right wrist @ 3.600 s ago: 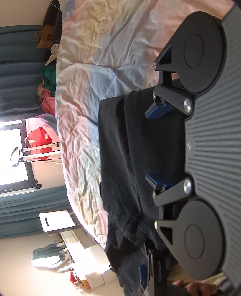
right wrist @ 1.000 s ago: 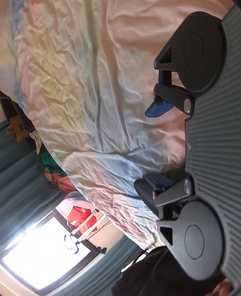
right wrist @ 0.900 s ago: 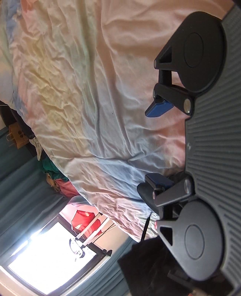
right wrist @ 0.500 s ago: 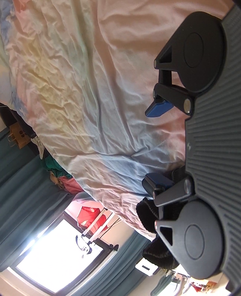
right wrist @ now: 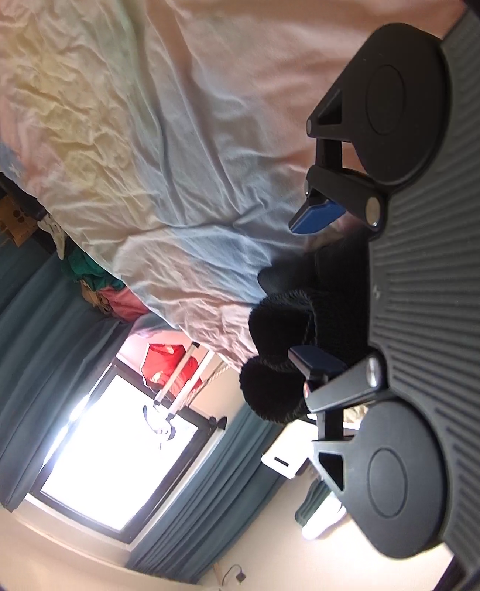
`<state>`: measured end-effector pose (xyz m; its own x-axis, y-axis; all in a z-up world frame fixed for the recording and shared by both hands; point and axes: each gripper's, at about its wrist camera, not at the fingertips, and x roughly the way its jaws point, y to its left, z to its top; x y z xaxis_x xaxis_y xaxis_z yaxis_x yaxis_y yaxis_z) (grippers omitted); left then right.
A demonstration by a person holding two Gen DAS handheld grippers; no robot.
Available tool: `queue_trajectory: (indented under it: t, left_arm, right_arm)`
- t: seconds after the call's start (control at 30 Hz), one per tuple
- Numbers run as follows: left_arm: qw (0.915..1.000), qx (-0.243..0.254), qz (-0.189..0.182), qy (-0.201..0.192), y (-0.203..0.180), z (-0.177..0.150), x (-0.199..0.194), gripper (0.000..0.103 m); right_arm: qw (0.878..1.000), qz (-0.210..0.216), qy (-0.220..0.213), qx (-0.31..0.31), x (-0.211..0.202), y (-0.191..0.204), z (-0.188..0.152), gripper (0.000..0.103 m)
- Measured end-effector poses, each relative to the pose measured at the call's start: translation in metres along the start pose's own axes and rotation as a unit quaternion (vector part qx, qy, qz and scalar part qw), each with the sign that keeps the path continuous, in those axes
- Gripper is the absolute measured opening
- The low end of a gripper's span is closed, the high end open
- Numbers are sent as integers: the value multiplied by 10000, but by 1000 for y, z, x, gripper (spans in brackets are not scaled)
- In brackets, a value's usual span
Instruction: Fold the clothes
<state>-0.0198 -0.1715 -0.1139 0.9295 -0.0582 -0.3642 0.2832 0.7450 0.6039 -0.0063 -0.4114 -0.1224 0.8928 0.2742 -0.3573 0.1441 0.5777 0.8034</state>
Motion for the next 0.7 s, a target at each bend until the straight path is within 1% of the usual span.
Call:
queue_trajectory:
  t: [0.03,0.07,0.1,0.2,0.27,0.3,0.33,0.47,0.57,0.63,0.67,0.7]
  left_arm:
    - [9998,-160,127,90,8,-6,2,103]
    - [9988,-352,254,215,17,-11,5,103]
    - [9974,-550,305,350,24,-14,9,103]
    - [9910,-1196,125,597,42,-21,16,103]
    - [9852,-1560,44,716,53,-25,18,103]
    - [9840,-1619,60,747,55,-26,19,103]
    - [9832,-1650,73,779,55,-25,22,103]
    - [9803,-1696,256,975,56,-28,19,103]
    - [9742,-1887,274,1204,40,-32,3,103]
    - [9734,-1909,309,1232,39,-32,0,103]
    - [9732,-1905,333,1241,39,-32,1,103]
    - [9730,-1907,355,1252,40,-32,2,103]
  right_arm:
    - [9999,95,25,117,2,0,-2,78]
    - [9995,199,54,228,4,-1,-3,84]
    - [9990,290,109,317,8,-1,-4,84]
    - [9970,507,302,510,17,1,-7,84]
    - [9959,652,449,447,22,8,-10,84]
    - [9949,752,530,408,25,11,-12,84]
    - [9951,733,583,313,28,15,-15,86]
    - [9963,459,726,-54,45,24,-24,87]
    - [9956,360,855,-164,69,19,-29,86]
    - [9952,276,861,-365,77,20,-33,87]
    - [9952,242,842,-443,78,21,-34,86]
    - [9954,230,804,-464,76,21,-34,80]
